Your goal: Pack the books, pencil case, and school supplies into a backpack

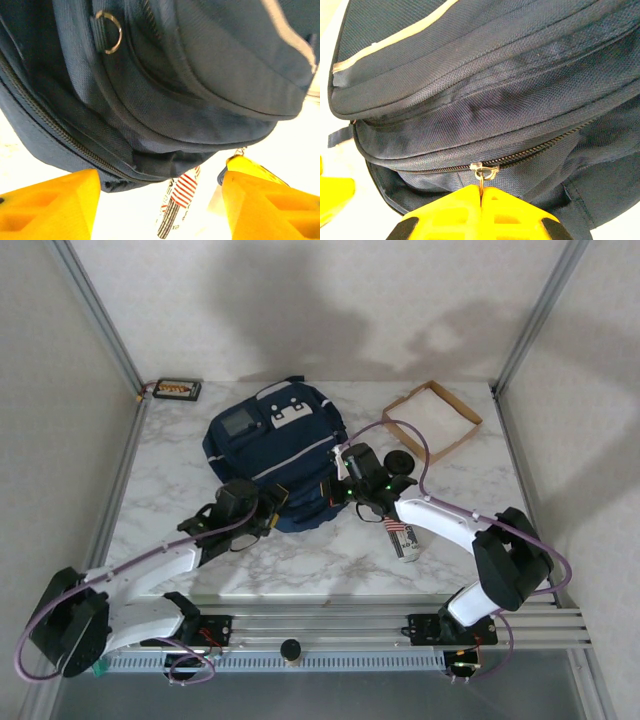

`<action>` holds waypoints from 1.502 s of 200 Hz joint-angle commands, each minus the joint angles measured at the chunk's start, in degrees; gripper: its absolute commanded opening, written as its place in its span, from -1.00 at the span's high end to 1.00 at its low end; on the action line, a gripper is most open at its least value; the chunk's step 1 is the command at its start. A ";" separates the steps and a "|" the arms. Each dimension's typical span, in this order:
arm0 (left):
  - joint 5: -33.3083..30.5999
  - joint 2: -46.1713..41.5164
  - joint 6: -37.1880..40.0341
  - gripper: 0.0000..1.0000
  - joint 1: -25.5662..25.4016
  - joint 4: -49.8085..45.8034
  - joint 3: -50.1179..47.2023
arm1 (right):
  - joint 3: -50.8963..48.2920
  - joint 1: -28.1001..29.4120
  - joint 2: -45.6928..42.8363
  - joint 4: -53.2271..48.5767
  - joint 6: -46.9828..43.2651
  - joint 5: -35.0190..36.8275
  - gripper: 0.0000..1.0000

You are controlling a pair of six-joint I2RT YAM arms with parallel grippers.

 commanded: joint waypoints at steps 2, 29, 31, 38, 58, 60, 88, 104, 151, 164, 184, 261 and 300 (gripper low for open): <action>-6.41 4.25 -5.94 -0.16 -1.37 4.49 3.77 | -1.31 0.24 0.70 2.09 -0.16 -1.33 1.00; -9.19 7.12 -9.07 -0.02 -2.08 7.55 4.25 | -1.63 0.28 0.86 2.82 -0.38 -1.46 1.00; -9.32 7.30 -9.29 -0.02 -2.10 7.78 4.28 | -1.63 0.31 0.91 2.82 -0.38 -1.52 1.00; -9.34 8.21 -10.33 -0.02 -2.27 7.97 4.53 | -1.63 0.30 0.95 3.03 -0.31 -1.53 1.00; -9.17 11.31 -11.92 -0.01 -3.20 8.39 6.18 | -2.02 0.32 0.93 3.78 -0.20 -1.91 1.00; -9.16 11.58 -12.07 -0.01 -3.35 8.32 6.32 | -1.99 0.32 0.89 3.79 -0.20 -1.90 1.00; -8.41 14.13 -17.92 -0.09 -5.62 10.46 5.98 | -0.90 0.31 1.31 2.42 -0.62 -0.95 1.00; -9.80 15.88 -19.92 -0.08 -6.30 9.13 7.13 | -0.62 0.28 1.06 2.03 -0.73 -0.93 1.00; -15.63 17.98 -21.89 0.27 -5.22 5.39 8.73 | -0.60 0.32 1.10 0.60 -0.66 1.55 1.00; -18.77 16.50 -21.92 0.44 -4.52 2.46 8.23 | -0.49 0.18 0.96 -0.22 -0.79 3.24 1.00; -21.27 13.18 -20.76 0.86 -2.84 0.67 5.67 | 0.32 -0.33 0.83 -2.07 -1.88 6.11 1.00; -24.36 -4.63 1.48 1.00 12.57 -18.73 -0.13 | 1.66 -7.80 0.09 -2.64 -9.73 12.27 1.00; -22.07 -5.95 12.94 1.00 21.33 -19.65 1.15 | 6.55 -9.04 6.37 2.08 -11.83 13.02 1.00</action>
